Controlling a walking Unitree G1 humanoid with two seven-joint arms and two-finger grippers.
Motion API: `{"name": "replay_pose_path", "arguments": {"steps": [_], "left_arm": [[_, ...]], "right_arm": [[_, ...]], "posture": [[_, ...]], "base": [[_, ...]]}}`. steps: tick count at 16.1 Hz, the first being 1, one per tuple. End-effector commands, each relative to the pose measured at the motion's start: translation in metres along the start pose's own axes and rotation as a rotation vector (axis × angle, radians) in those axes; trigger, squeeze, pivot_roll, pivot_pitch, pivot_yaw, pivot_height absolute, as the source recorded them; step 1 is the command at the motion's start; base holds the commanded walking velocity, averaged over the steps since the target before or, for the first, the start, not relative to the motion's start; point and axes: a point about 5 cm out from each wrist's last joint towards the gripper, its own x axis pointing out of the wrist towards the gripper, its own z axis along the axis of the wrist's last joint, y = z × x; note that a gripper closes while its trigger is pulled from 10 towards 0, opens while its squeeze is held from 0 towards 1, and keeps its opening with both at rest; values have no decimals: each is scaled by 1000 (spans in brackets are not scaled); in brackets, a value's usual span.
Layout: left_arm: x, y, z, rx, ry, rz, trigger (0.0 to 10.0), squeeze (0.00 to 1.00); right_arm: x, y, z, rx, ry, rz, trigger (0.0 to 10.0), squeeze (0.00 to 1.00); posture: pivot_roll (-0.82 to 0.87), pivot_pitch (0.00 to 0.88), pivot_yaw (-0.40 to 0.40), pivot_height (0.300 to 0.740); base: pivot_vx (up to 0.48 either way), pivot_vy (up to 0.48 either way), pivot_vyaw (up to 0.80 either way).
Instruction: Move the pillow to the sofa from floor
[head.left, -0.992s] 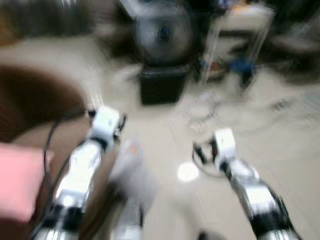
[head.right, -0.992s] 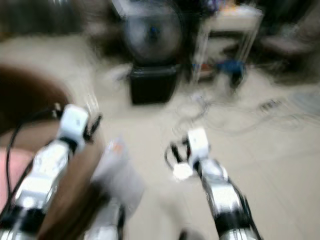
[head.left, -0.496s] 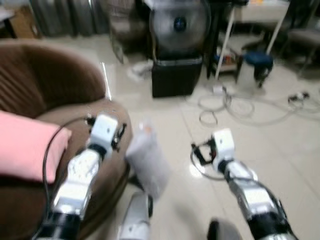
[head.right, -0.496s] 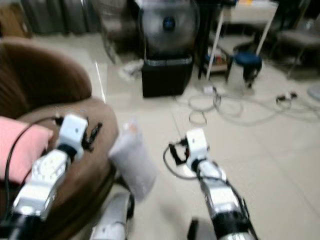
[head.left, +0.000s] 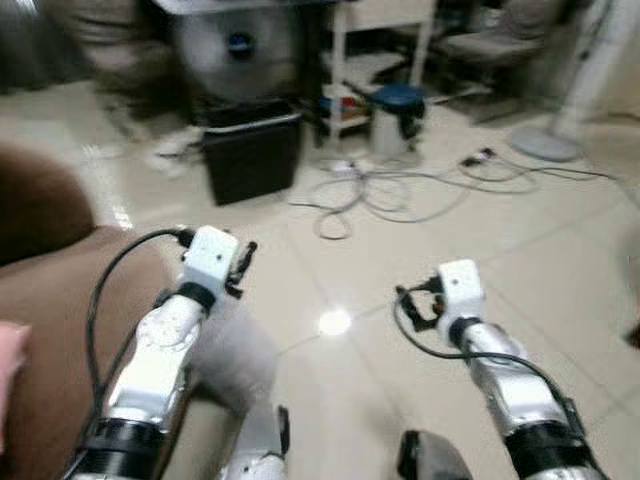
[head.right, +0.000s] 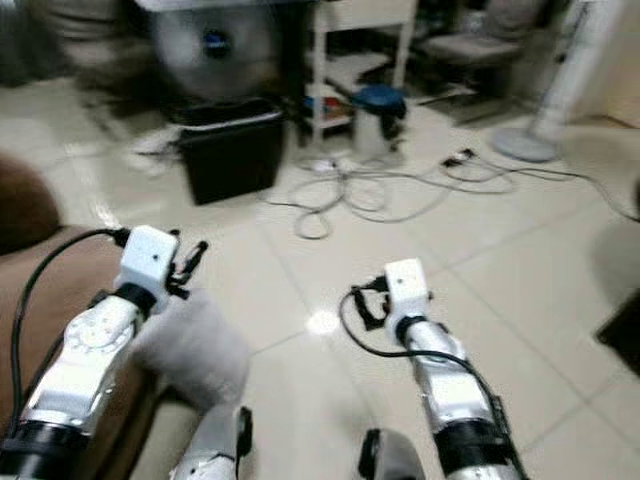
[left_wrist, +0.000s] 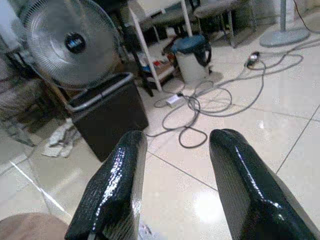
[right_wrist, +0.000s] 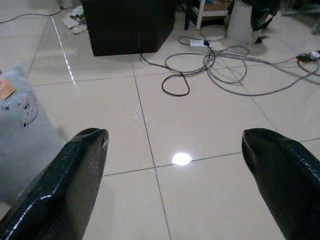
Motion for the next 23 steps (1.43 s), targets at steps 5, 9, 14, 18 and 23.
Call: {"name": "replay_pose_path", "arguments": {"steps": [5,9,14,18,23], "left_arm": [[-2,9,-2,12,13,54,10000,0],[-2,13,0,24,10,64,10000,0],[-5,13,-1,34,17,65,10000,0],[-4,13,-3,50,30,72,10000,0],[-4,14,4,30,-17,78,10000,0]], "right_arm": [[8,15,6,-108,-4,106,10000,0],[11,21,4,-111,3,137,10000,0],[11,18,-5,-63,20,127,10000,0],[10,12,-12,-58,24,120,10000,0],[15,11,-25,-106,69,128,10000,0]], "posture": [[183,0,-9,606],[194,0,-11,606],[194,0,-11,606],[192,0,-8,606],[193,0,-7,606]], "base": [[322,0,160],[318,0,800],[250,0,160],[0,0,0],[0,0,320]]}}
